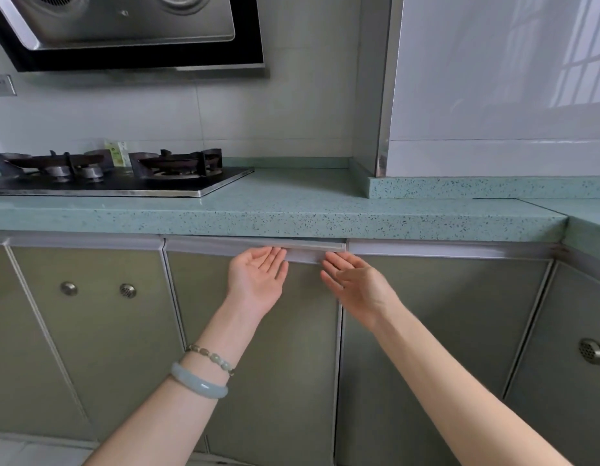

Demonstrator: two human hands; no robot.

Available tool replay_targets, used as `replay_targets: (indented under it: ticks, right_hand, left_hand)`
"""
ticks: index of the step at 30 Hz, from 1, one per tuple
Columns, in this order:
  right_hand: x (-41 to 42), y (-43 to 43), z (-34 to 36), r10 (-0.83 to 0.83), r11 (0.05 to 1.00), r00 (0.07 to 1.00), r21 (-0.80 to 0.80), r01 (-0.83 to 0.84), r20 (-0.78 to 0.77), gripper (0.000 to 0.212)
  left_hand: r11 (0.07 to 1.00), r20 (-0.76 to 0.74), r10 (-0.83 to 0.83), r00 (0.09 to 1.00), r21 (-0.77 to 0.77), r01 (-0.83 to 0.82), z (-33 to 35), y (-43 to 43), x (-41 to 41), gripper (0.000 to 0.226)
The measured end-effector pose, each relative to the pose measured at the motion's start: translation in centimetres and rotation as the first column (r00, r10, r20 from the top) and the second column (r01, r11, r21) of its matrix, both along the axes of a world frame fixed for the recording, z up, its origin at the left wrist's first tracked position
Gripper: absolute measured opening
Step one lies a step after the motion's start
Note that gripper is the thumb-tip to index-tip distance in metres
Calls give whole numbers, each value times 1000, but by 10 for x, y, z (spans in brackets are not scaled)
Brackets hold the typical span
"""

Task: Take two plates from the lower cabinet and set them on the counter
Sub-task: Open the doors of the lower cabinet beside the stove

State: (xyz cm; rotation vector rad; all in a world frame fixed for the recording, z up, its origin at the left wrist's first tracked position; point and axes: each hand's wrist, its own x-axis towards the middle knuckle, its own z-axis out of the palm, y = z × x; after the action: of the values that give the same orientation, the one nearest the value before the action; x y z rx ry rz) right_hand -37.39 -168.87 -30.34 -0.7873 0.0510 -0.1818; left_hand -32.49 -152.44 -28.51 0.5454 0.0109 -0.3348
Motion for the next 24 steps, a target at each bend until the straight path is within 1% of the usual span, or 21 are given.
replay_targets:
  ticks: [1, 2, 3, 4, 5, 6, 7, 8, 10, 11, 14, 15, 16, 17, 18, 19, 20, 21, 22, 23, 24]
  right_hand:
    - [-9, -5, -1, -12, 992, 1000, -122, 11, -10, 33]
    - [-18, -10, -3, -61, 965, 998, -254, 57, -8, 27]
    - [-27, -13, -5, -142, 910, 990, -390, 140, 24, 26]
    - [-34, -17, -7, -239, 814, 967, -524, 251, 92, 31]
    - [-40, -18, -9, -298, 684, 936, -642, 347, 189, 39]
    - [-46, -16, -10, -281, 561, 917, -728, 395, 282, 50]
    - [-51, -10, -11, -200, 479, 921, -787, 389, 333, 60]
    - [-55, -3, -12, -92, 431, 934, -832, 349, 344, 69]
    - [-59, 12, -15, 81, 333, 937, -896, 294, 338, 73]
    - [-61, 18, -16, 126, 293, 932, -910, 293, 341, 71]
    - [-68, 30, -17, 184, 275, 911, -909, 312, 368, 70]
    - [-70, 33, -15, 196, 253, 899, -906, 340, 392, 70]
    - [-71, 35, -13, 204, 225, 886, -901, 371, 416, 71]
    - [-72, 38, -11, 218, 197, 872, -895, 400, 438, 71]
    - [-73, 41, -7, 235, 168, 857, -888, 428, 458, 71]
    - [-74, 45, -5, 257, 139, 842, -880, 454, 474, 71]
    - [-76, 49, -4, 282, 113, 824, -870, 479, 491, 70]
    - [-78, 54, -3, 310, 91, 805, -859, 505, 506, 70]
    - [-80, 60, -2, 343, 75, 784, -847, 526, 517, 70]
    - [-82, 67, -1, 384, 60, 762, -838, 542, 521, 70]
    - [-83, 74, 1, 424, 49, 735, -824, 565, 529, 70]
  left_hand:
    - [1000, -1, -1, 1000, -6, 1, -2, 4, -6, 24]
    - [1000, 4, -2, 1000, -9, 2, -3, 9, -12, 26]
    - [1000, 8, 3, 1000, -11, -3, -4, 15, -19, 28]
    - [1000, 7, 4, 1000, -14, -4, -5, 21, -24, 30]
    - [1000, 3, -2, 1000, -19, 2, -5, 29, -31, 33]
    - [1000, 1, -13, 1000, -24, 13, -5, 36, -37, 36]
    - [999, 3, -24, 1000, -34, 24, -5, 45, -44, 39]
    - [998, 7, -32, 999, -46, 32, -5, 52, -50, 43]
    - [997, 15, -21, 1000, -69, 22, -5, 64, -62, 51]
    - [997, 21, -14, 1000, -76, 16, -5, 69, -67, 54]
    - [998, 26, -8, 1000, -60, 10, -5, 81, -77, 59]
    - [999, 35, -5, 999, -38, 7, -3, 86, -80, 61]
    - [1000, 52, -3, 999, 7, 3, -2, 90, -83, 61]
    - [996, 76, 4, 997, 88, -11, 0, 93, -87, 59]
    - [976, 111, 30, 993, 210, -53, 0, 95, -90, 53]
    - [921, 182, 64, 981, 369, -129, -1, 99, -96, 44]
    - [810, 292, 86, 953, 537, -237, -4, 104, -102, 39]
    - [637, 429, 73, 900, 675, -373, -9, 109, -110, 39]
    - [416, 562, 3, 827, 752, -512, -16, 115, -119, 47]
    - [192, 646, -104, 756, 759, -622, -27, 120, -130, 60]
    - [-2, 689, -209, 694, 710, -704, -37, 123, -140, 71]
